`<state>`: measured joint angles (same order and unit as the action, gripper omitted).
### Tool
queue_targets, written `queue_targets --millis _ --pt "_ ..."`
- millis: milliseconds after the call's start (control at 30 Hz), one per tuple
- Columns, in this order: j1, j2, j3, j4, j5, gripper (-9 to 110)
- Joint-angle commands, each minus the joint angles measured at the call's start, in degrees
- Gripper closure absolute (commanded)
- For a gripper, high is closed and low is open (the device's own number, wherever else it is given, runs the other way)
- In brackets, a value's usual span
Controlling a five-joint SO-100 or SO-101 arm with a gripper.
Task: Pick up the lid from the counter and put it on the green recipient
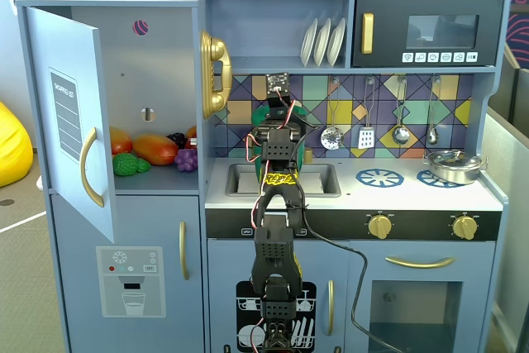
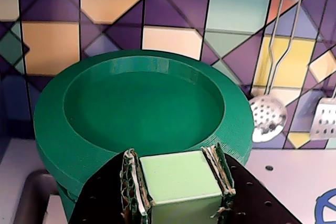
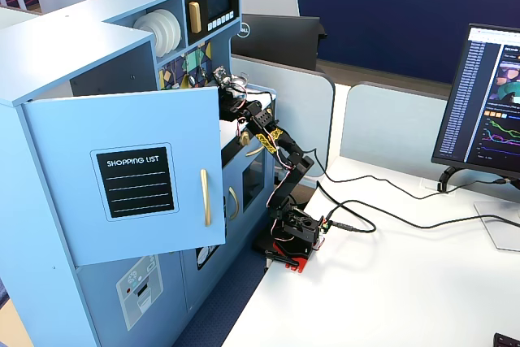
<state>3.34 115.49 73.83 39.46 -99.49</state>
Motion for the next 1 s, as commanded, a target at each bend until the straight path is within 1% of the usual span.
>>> queue_targets --millis 0,467,967 --pt "-0.97 -0.88 -4.83 -0.26 -1.05 101" --pt "-0.97 -6.24 -6.24 -1.41 -2.11 101" --pt "-1.49 -3.52 -1.49 -0.09 -2.46 101"
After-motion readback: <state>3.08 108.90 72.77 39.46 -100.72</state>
